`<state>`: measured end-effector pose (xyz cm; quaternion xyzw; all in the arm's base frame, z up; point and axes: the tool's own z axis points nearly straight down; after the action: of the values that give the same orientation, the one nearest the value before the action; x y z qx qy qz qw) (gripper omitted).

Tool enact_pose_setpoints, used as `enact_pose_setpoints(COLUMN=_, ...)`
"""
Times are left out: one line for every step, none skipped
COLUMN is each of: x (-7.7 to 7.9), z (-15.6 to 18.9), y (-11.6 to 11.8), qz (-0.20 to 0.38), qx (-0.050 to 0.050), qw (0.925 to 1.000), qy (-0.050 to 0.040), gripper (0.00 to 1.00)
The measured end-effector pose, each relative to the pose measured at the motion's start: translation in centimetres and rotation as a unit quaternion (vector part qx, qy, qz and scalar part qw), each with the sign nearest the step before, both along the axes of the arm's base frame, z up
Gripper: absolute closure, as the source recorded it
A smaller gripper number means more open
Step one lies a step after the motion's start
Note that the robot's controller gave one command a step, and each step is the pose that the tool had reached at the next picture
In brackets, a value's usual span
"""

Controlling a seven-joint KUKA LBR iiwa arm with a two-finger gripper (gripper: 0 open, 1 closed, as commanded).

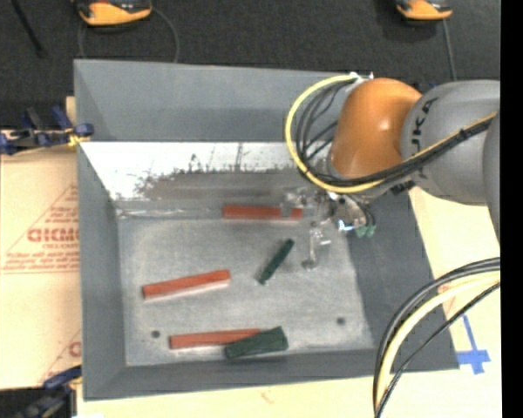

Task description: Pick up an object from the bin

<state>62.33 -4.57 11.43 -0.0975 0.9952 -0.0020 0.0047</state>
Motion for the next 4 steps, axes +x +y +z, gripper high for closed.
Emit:
enact_pose_setpoints(x=-0.7, z=-4.5, y=2.4, qz=0.077, qx=0.001, qw=0.9970, qy=0.0042, gripper=0.00)
enact_pose_setpoints(x=-0.6, z=-4.3, y=2.4, qz=0.077, qx=0.000, qw=0.9970, qy=0.0029, gripper=1.00)
enact_pose_setpoints(x=-6.1, z=-4.4, y=1.9, qz=0.210, qx=0.000, qw=0.9776, qy=0.0049, gripper=1.00)
enact_pose_setpoints(x=-6.7, z=8.1, y=5.5, qz=0.213, qx=-0.001, qw=0.9769, qy=-0.0007, gripper=1.00)
